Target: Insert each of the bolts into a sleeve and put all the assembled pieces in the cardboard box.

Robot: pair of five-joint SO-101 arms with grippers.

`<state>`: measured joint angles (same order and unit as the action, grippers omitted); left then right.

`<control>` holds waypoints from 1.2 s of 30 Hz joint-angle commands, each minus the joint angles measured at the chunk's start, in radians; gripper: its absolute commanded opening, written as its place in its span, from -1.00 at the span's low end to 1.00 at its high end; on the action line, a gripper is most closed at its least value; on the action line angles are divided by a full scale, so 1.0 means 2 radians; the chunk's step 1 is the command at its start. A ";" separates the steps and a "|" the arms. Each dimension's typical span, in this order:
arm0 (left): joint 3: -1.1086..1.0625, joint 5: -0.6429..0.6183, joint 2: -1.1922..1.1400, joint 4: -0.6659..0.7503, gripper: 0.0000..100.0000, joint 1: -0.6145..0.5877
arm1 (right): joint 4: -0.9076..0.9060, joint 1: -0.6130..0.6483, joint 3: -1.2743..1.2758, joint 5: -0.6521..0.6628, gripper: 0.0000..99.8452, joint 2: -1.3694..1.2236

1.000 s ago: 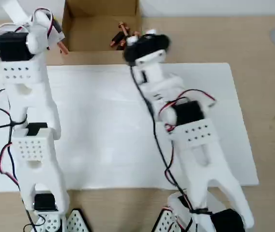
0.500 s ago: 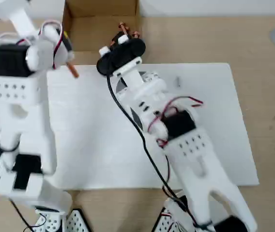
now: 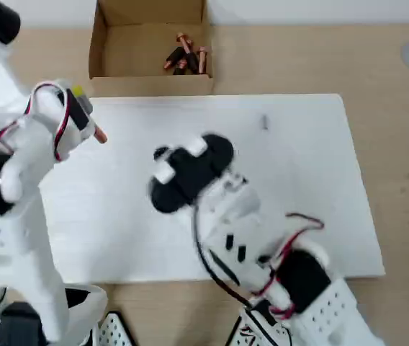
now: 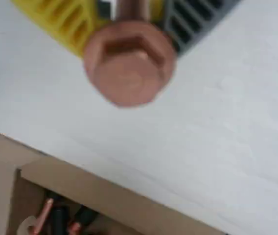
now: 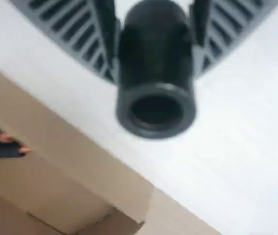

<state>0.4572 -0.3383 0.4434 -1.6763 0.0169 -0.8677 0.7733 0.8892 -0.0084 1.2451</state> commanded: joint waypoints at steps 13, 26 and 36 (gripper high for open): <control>-0.198 0.001 0.175 0.143 -0.99 0.141 | 0.100 0.012 0.221 -0.049 -0.98 0.214; -0.496 0.074 0.366 0.369 -0.99 0.206 | 0.101 0.028 0.221 -0.094 -0.98 0.204; -0.568 0.085 0.376 0.444 -0.99 0.206 | 0.100 0.051 0.221 -0.094 -0.98 0.204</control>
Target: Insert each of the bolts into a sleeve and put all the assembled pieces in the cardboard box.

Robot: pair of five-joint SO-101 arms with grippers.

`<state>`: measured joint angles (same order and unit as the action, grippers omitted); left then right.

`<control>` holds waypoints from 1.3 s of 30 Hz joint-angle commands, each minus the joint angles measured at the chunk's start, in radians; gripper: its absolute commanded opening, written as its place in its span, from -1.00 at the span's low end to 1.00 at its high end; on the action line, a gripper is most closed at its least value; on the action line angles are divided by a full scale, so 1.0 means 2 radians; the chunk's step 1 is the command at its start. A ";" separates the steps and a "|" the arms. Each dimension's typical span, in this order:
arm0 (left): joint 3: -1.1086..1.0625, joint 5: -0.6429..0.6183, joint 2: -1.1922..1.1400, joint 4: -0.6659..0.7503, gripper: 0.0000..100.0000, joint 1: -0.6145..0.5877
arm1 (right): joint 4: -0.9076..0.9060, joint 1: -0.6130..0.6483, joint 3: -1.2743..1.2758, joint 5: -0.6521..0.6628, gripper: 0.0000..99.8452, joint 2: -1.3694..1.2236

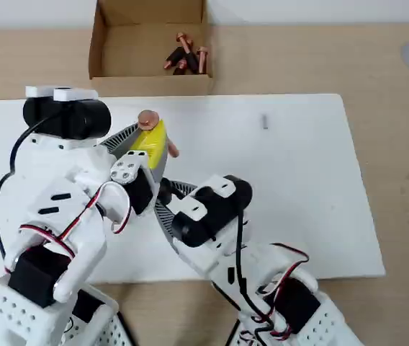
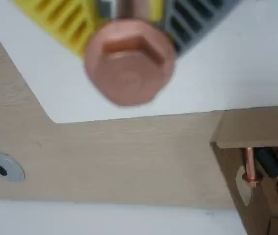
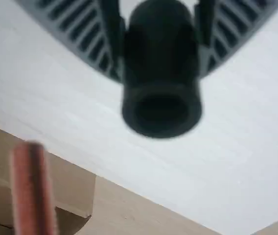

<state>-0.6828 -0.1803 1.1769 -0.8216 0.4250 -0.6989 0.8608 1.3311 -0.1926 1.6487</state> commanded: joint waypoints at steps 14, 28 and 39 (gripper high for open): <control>0.145 0.040 0.007 -0.167 -0.98 0.005 | 0.016 0.007 0.022 -0.001 -0.98 0.004; 0.130 0.037 0.007 -0.184 -0.99 0.051 | 0.016 0.007 0.023 -0.001 -0.98 0.006; 0.118 0.064 0.007 -0.191 -0.99 0.050 | 0.016 0.007 0.023 -0.001 -0.98 0.007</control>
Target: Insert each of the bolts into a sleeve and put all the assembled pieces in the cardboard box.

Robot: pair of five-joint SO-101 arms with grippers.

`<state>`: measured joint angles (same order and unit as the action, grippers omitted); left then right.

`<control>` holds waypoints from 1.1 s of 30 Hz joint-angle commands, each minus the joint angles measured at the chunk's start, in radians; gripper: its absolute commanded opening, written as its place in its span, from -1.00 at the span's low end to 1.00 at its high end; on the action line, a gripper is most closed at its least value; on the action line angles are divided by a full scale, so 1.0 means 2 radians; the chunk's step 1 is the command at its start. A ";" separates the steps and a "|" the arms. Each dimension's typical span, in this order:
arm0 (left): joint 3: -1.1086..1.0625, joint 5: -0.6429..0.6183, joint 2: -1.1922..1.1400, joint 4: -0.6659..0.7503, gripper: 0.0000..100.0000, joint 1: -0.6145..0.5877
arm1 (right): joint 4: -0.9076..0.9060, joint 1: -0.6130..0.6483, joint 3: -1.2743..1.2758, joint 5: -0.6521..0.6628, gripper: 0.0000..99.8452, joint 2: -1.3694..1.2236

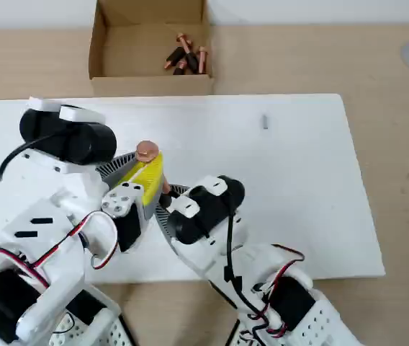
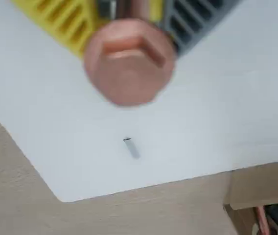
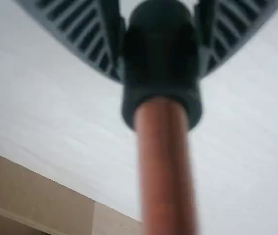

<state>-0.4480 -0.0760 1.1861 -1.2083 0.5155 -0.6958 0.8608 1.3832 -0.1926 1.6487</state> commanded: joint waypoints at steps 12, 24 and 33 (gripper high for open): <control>-0.002 0.031 0.002 0.003 -0.99 -0.015 | 0.014 0.007 -0.010 -0.001 -0.98 0.007; -0.028 0.041 0.002 0.008 -0.99 -0.027 | 0.013 0.007 -0.013 -0.001 -0.98 0.007; -0.037 0.022 0.002 0.021 -0.99 0.002 | 0.013 0.007 -0.013 -0.001 -0.98 0.007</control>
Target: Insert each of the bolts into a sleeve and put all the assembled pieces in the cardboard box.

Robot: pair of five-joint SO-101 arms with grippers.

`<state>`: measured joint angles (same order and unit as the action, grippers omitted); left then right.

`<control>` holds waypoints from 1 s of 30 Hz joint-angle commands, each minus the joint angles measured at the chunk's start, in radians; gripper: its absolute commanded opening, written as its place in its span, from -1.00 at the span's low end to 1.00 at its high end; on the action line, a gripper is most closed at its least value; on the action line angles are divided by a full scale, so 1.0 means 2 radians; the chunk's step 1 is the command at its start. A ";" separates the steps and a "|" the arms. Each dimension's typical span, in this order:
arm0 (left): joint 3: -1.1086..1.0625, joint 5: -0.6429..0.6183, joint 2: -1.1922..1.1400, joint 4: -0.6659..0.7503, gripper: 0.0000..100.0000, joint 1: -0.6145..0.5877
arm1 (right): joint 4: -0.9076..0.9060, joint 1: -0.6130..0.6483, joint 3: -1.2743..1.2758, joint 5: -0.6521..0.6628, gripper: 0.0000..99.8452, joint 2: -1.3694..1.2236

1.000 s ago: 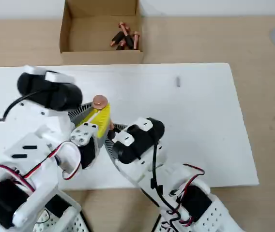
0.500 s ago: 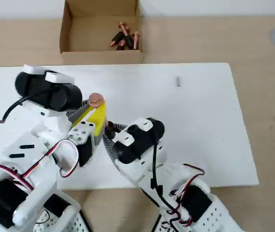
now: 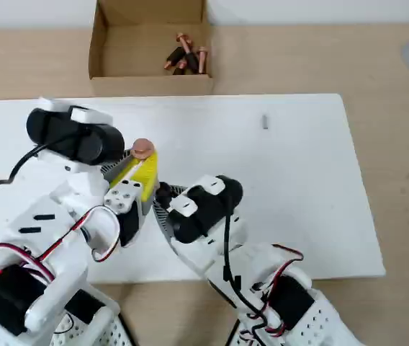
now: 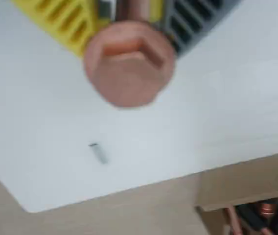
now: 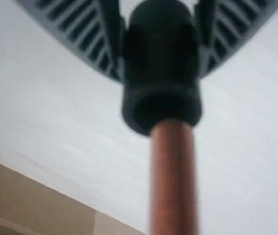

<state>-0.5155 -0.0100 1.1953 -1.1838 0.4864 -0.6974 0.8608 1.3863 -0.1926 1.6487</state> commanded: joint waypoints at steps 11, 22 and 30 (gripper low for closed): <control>-0.004 -0.028 -0.003 0.024 -0.98 0.021 | 0.015 0.007 -0.013 -0.001 -0.98 0.007; 0.000 -0.028 -0.003 -0.013 -0.98 0.023 | 0.015 -0.012 -0.013 -0.001 -0.98 0.007; 0.002 -0.084 0.003 -0.013 -0.65 0.020 | 0.015 -0.034 -0.016 -0.001 -0.98 0.007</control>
<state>-0.5294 -0.1250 1.1861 -1.2083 0.5140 -0.6958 0.8117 1.3832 -0.1926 1.6487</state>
